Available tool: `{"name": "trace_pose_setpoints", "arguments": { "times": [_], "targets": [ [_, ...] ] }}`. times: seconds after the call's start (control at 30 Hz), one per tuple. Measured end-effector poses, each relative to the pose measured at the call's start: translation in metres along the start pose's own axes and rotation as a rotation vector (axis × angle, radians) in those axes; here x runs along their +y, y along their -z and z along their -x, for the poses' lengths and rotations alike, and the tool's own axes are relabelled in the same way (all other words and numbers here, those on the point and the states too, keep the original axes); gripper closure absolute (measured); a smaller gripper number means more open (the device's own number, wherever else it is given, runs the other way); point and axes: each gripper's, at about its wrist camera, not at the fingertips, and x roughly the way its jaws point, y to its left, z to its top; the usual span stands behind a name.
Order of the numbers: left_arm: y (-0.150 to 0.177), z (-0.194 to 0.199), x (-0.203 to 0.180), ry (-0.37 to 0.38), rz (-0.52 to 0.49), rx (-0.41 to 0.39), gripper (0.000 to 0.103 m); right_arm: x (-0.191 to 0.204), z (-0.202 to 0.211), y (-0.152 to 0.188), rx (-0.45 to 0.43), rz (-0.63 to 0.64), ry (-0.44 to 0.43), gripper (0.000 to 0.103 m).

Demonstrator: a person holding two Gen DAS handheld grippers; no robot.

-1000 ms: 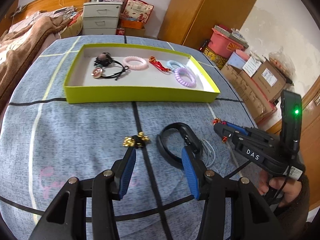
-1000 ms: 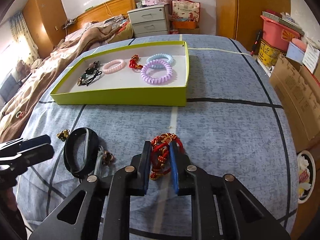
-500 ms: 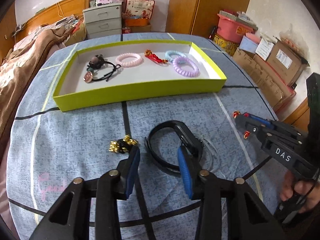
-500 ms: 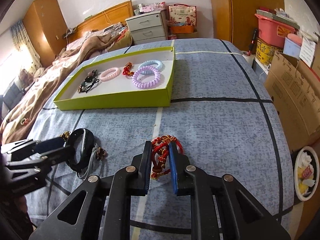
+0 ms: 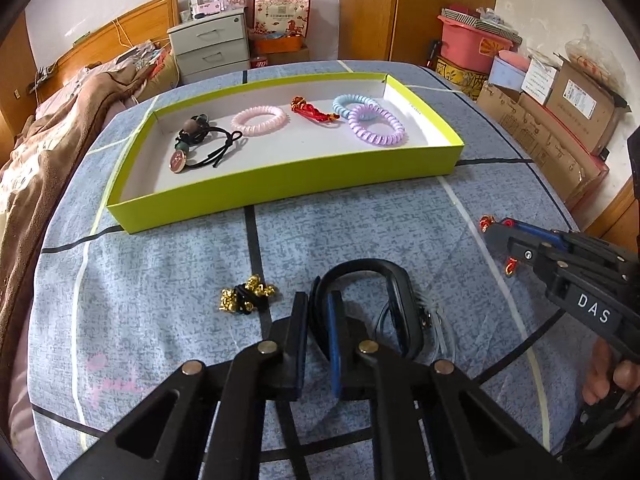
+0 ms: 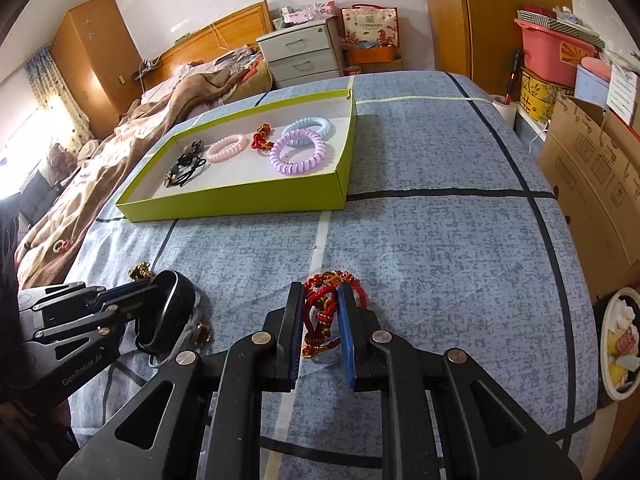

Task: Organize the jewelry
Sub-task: 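Carry the red cord and black band into the green tray and open both tools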

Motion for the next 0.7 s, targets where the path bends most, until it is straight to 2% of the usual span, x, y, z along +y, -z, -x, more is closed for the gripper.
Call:
{"name": "trace_pose_setpoints", "arguments": {
  "times": [0.2, 0.47, 0.7],
  "targets": [
    [-0.001, 0.007, 0.005, 0.031, 0.016, -0.033, 0.095, 0.001, 0.001, 0.0, -0.003, 0.001, 0.008, 0.086],
    [-0.002, 0.019, 0.012, 0.112, 0.055, -0.062, 0.095, 0.004, 0.004, 0.0, -0.012, 0.016, 0.034, 0.086],
    [-0.005, 0.026, 0.021, 0.132, 0.082, -0.081, 0.095, 0.008, 0.013, -0.001, -0.032, 0.035, 0.042, 0.086]
  ]
}}
